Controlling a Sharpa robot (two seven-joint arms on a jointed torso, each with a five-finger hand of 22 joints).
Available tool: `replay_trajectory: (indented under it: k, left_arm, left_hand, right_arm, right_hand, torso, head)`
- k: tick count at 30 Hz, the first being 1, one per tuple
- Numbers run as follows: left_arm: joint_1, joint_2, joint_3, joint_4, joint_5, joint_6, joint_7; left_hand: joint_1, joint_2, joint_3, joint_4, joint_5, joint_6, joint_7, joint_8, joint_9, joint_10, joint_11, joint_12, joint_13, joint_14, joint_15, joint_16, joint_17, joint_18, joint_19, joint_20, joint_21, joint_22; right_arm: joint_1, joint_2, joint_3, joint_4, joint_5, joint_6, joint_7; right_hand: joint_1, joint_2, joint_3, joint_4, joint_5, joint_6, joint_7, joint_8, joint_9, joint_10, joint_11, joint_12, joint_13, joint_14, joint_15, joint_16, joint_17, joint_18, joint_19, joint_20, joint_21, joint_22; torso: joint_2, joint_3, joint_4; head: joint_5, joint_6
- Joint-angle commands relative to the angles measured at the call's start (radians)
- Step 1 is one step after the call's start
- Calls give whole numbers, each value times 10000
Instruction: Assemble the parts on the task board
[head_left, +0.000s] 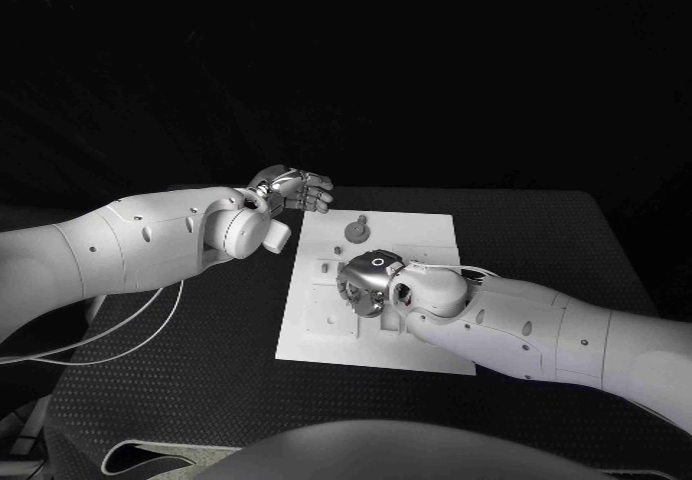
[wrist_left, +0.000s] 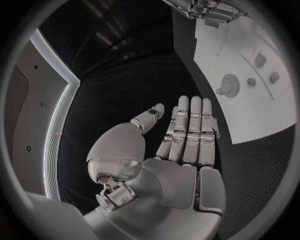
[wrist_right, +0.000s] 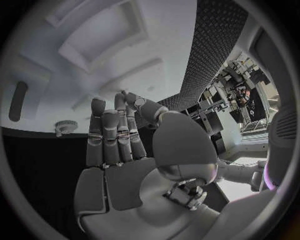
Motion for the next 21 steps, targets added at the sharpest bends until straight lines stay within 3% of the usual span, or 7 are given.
replay_trajectory:
  k: [1, 21]
  left_arm:
    - [11, 19, 11, 6, -45, 147, 124]
    - [11, 9, 11, -47, -47, 173, 102]
  left_hand:
    - [43, -61, 9, 1, 38, 71, -28, 53, -10, -9, -14, 8, 18, 71, -16, -37, 9, -61, 37, -27, 24, 14]
    - [49, -68, 8, 8, 38, 72, -28, 51, -15, -14, -12, 1, 26, 71, -15, -52, 16, -63, 34, -27, 19, 19]
  right_arm:
    - [-24, -5, -12, -2, -15, 66, 66]
    - [-24, -114, -11, 169, 28, -51, 53]
  right_hand:
    - [45, 16, 41, 6, 62, 86, -15, 29, 14, 64, 14, 50, -8, 4, -36, -56, 14, 133, 44, -13, 40, 196]
    - [43, 24, 43, 5, 63, 87, -15, 26, 15, 66, 13, 50, -5, 6, -37, -59, 14, 133, 45, -14, 39, 195]
  torso:
    - [-1, -2, -2]
    - [0, -2, -1]
  head:
    - [9, 1]
    - [36, -37]
